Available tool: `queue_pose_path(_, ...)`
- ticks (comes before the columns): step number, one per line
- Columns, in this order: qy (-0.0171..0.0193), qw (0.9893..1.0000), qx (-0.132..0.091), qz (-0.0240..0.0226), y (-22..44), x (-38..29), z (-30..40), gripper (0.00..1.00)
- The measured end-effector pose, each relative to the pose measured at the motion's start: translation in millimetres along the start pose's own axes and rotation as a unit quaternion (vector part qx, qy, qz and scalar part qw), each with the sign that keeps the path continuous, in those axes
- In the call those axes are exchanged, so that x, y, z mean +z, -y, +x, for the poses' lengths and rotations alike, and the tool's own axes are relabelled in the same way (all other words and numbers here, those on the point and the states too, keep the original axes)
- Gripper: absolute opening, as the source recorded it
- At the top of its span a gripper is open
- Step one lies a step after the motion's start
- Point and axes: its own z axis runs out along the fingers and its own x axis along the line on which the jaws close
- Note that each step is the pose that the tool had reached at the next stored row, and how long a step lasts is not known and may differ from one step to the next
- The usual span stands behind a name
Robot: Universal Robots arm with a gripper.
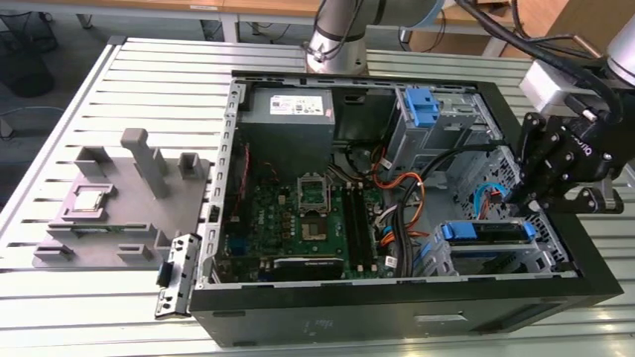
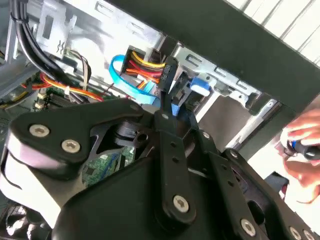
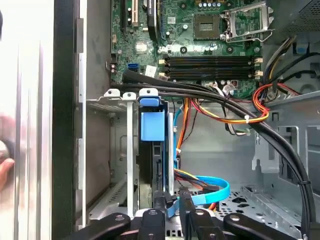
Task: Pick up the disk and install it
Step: 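Insert the first disk wire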
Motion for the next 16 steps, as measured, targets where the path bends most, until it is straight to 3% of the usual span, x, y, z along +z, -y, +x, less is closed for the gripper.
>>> queue_pose_path(2,0.0003,1.0,0.0,-0.0001,-0.3,-9.2,0.0,0.27)
queue_pose_path(3,0.0002,1.0,0.0,-0.0001,-1.0,-26.2,-0.4,0.27)
queue_pose_path(8,0.0001,1.0,0.0,0.0002,-1.8,-47.5,0.5,0.27)
queue_pose_path(10,0.0001,1.0,0.0,0.0022,-1.9,-49.5,0.5,0.27)
queue_pose_path(16,-0.0001,1.0,0.0,0.0023,-1.9,-49.6,0.5,0.27)
